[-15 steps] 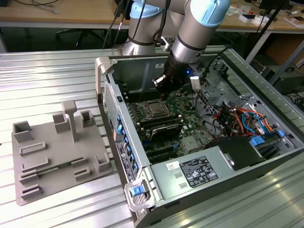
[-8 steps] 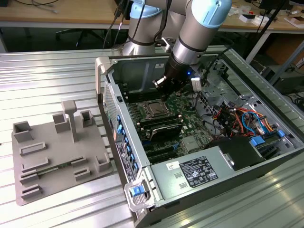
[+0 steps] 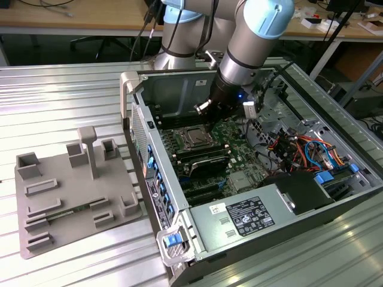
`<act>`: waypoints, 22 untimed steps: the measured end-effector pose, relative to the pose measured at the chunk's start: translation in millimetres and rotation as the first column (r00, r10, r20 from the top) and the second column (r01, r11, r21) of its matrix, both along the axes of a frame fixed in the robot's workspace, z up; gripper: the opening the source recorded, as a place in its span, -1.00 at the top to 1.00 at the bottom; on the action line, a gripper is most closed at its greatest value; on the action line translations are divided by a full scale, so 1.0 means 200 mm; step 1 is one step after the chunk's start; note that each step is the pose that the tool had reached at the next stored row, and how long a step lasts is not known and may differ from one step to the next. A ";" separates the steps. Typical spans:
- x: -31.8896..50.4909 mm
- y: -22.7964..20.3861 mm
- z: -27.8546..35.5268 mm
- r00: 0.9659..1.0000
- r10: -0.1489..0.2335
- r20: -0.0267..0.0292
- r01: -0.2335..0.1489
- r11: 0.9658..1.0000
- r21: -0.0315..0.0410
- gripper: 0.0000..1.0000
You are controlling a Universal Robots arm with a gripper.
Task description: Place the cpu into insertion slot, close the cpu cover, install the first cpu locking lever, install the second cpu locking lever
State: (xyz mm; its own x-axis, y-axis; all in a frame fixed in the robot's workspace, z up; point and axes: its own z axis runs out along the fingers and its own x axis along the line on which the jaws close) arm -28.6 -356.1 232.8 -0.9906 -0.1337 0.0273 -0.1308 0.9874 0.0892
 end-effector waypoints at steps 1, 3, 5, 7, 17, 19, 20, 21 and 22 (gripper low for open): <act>0.003 -0.003 -0.001 1.000 0.000 0.000 0.000 1.000 -0.003 0.79; 0.026 -0.008 -0.003 1.000 0.000 0.000 0.000 1.000 -0.007 0.79; 0.036 -0.022 -0.004 1.000 0.000 0.000 0.000 1.000 -0.011 0.79; 0.036 -0.051 -0.005 1.000 0.000 0.000 0.000 1.000 -0.016 0.79; 0.018 -0.172 -0.031 1.000 0.000 0.000 0.000 1.000 -0.019 0.79; -0.003 -0.173 -0.036 1.000 0.000 0.000 0.000 1.000 -0.019 0.79; -0.010 -0.172 -0.037 1.000 0.000 0.000 0.000 1.000 -0.018 0.79; -0.023 -0.172 -0.039 1.000 0.000 0.000 0.000 1.000 -0.017 0.79; -0.048 -0.172 -0.042 1.000 0.000 0.000 0.000 1.000 -0.016 0.79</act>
